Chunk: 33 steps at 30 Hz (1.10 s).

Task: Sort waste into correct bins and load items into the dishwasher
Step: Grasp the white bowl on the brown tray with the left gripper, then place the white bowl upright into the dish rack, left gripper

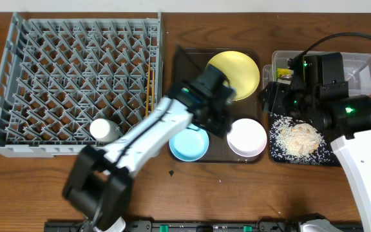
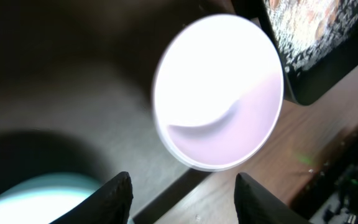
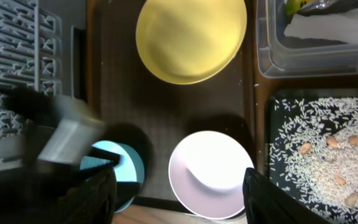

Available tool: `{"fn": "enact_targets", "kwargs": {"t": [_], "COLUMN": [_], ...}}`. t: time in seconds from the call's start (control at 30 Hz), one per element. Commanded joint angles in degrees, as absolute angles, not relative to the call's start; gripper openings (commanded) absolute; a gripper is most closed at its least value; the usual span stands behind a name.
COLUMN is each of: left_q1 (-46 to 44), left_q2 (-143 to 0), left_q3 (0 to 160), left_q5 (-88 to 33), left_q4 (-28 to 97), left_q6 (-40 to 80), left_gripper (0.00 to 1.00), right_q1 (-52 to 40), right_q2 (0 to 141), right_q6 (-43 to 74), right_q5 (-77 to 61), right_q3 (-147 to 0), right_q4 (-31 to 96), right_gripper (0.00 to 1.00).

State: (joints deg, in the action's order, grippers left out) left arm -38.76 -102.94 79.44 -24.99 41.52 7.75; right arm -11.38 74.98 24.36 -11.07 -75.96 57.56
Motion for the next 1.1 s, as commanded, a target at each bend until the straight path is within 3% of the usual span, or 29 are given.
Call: {"fn": "enact_targets", "kwargs": {"t": [0.0, 0.17, 0.2, 0.37, 0.53, 0.7, 0.87, 0.93, 1.07], "left_q1": [-42.83, -43.75, -43.64, -43.05, -40.4, -35.31, -28.99, -26.61, -20.75], "left_q2": [-109.43, -115.77, -116.62, -116.86, -111.31, -100.44, -89.06, -86.37, -85.73], "left_q3": [78.91, 78.91, 78.91, 79.44, 81.76, 82.43, 82.41, 82.41, 81.76], "left_q5": [-23.0, -21.37, -21.37, -21.41, -19.97, -8.67, 10.63, 20.62, 43.38], "left_q4": [38.02, 33.34, 32.69, 32.71, 37.58, 43.24, 47.66, 48.77, 48.82], "left_q6": [8.43, 9.19, 9.78, 11.75, 11.68, 11.62, 9.45, 8.32, 4.91], "left_gripper": [0.55, 0.54, 0.5, 0.09, 0.08, 0.07, 0.07, 0.08, 0.07], "right_q1": [-10.96, -10.94, -10.94, -10.94, -9.45, -4.43, -0.82, -0.78, -0.82], "right_q2": [74.89, 74.89, 74.89, 74.89, 74.85, 74.85, 74.91, 74.91, 74.91], "right_q6": [24.84, 24.84, 24.84, 24.6, 24.88, 25.06, 25.02, 25.02, 25.02], "right_q5": [-11.03, -11.03, -11.03, -10.96, -7.49, -5.74, -5.78, -5.8, -5.8], "right_q3": [-76.38, -76.38, -76.38, -76.38, -76.38, -76.38, -76.38, -76.38, -76.38], "right_q4": [58.11, 59.2, 59.33, 59.66, 59.35, 59.02, 59.7, 59.92, 60.49], "right_gripper": [0.64, 0.64, 0.64, 0.64, 0.64, 0.73, 0.84, 0.99, 0.99]}}
